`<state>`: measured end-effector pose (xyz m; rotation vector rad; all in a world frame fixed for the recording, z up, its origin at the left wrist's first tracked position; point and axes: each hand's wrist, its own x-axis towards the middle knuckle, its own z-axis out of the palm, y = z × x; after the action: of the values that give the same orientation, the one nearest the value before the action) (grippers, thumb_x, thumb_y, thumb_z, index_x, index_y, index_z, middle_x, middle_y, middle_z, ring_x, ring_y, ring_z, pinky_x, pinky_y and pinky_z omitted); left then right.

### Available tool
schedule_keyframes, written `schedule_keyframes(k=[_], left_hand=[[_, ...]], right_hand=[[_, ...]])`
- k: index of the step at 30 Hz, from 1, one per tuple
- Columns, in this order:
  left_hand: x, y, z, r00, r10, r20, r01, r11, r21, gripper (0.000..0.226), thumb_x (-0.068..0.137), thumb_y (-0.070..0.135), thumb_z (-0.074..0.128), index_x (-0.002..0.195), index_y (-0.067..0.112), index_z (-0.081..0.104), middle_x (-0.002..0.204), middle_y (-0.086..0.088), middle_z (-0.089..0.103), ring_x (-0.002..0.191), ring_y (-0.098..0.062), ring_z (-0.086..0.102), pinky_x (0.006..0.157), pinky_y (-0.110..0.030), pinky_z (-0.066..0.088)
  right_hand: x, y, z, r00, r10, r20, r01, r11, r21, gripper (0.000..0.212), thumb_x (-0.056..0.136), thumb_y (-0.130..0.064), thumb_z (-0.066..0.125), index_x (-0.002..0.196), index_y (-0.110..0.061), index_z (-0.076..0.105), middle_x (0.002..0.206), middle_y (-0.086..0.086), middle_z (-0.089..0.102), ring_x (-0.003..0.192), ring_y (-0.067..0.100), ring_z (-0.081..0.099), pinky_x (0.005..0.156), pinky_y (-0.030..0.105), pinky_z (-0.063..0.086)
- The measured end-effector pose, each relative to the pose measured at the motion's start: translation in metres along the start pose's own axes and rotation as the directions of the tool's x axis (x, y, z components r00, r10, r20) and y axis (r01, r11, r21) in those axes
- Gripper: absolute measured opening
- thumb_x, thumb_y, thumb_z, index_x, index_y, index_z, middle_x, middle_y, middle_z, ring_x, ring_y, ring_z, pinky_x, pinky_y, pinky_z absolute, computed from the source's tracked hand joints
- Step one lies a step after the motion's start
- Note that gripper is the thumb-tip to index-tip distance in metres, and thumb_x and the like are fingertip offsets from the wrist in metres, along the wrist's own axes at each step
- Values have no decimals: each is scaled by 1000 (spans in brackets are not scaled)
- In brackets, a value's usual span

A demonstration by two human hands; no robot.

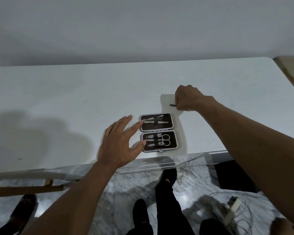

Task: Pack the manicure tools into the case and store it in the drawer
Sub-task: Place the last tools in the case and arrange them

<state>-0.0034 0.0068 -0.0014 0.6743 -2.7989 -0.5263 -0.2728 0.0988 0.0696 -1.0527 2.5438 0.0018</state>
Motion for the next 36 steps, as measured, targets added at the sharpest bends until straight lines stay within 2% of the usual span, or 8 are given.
schedule_keyframes(k=[5,13,16,25,30,33,36], left_hand=[[0,0,0,1000,1,-7,-1,1000,-5,64,83,62,49,142,39,44,152,2,39,141,-17,32,112,-42,29],[0,-1,0,1000,0,-5,0,1000,-1,64,83,63,48,142,39,44,152,3,39,141,-17,32,113,-42,30],[0,0,0,1000,-3,-1,3,1000,-2,64,83,63,47,142,39,44,153,3,39,141,-17,32,113,-41,28],[0,-1,1,1000,-1,-1,1,1000,-5,63,83,63,48,142,39,44,152,3,39,141,-17,32,113,-41,30],[0,0,1,1000,-1,0,1,1000,-3,64,83,63,47,142,39,45,152,3,39,141,-17,32,112,-42,30],[0,0,0,1000,-2,3,2,1000,-12,64,82,62,48,142,39,45,152,3,39,142,-17,32,113,-42,29],[0,0,0,1000,-1,10,2,1000,-11,64,82,63,47,142,39,44,153,3,39,142,-16,31,113,-42,30]], right_hand=[[-1,1,0,998,-18,-57,19,1000,3,17,76,1,63,91,-4,67,94,17,67,87,36,63,78,42,57],[-8,2,5,996,-37,-85,34,999,-28,24,73,8,58,93,-1,70,93,20,68,84,37,66,73,37,57],[-7,0,4,993,-65,-97,58,996,-71,25,74,9,58,94,-1,69,94,21,67,84,39,66,76,40,58],[3,3,-9,997,-79,-22,79,997,-28,16,73,1,62,84,-7,70,91,16,68,85,36,65,78,44,59],[0,7,-10,998,-63,-1,63,997,-34,9,73,-3,72,79,-10,70,85,13,68,79,32,66,71,36,57],[-1,8,-11,998,-59,-7,58,998,-32,10,73,-8,75,77,-10,66,83,12,65,78,32,64,72,37,56],[1,8,-12,999,-53,2,53,998,-34,10,71,-5,74,75,-7,64,74,11,63,73,30,64,71,37,58]])
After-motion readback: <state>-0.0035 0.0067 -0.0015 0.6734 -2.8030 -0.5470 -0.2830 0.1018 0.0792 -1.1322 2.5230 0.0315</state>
